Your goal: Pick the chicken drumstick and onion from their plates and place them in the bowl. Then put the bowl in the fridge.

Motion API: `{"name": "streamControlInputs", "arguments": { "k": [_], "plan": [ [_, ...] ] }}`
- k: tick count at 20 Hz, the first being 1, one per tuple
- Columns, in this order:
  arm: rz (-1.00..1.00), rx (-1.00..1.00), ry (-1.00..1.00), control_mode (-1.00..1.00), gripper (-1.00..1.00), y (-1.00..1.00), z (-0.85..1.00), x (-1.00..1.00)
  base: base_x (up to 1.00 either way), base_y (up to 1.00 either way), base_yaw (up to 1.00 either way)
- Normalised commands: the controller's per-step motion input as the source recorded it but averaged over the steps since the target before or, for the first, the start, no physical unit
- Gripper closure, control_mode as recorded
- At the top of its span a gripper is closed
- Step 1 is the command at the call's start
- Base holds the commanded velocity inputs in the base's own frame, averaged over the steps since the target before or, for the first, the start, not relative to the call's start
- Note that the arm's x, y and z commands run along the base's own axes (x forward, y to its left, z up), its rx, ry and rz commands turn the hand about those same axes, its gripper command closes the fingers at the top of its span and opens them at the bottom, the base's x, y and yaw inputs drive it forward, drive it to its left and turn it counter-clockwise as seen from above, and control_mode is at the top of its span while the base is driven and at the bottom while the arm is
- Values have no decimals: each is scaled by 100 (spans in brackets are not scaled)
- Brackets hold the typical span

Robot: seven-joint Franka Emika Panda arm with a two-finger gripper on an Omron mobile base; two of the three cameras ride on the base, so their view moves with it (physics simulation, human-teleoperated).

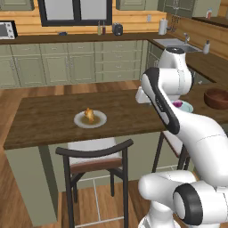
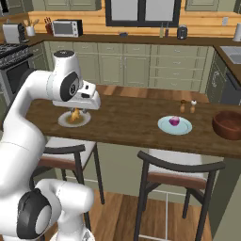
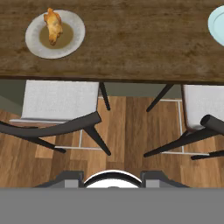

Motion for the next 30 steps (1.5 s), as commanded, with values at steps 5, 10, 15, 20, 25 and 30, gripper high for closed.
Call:
{"name": "streamControlInputs", "arguments": {
  "k": [5, 10, 15, 20, 25, 30],
  "plan": [
    [0, 0, 0, -100, -100, 0, 1, 0, 0, 0, 0],
    [0, 0, 0, -100, -100, 0, -2, 2, 0, 0, 0],
    [0, 0, -11, 100, -100, -33, -5, 13, 15, -26, 0],
    [0, 0, 0, 100, -100, 0, 0, 0, 12, -78, 6],
    [0, 0, 0, 100, -100, 0, 0, 0, -14, -5, 0],
    [0, 0, 0, 100, -100, 0, 0, 0, 40, -25, 1]
  ]
}}
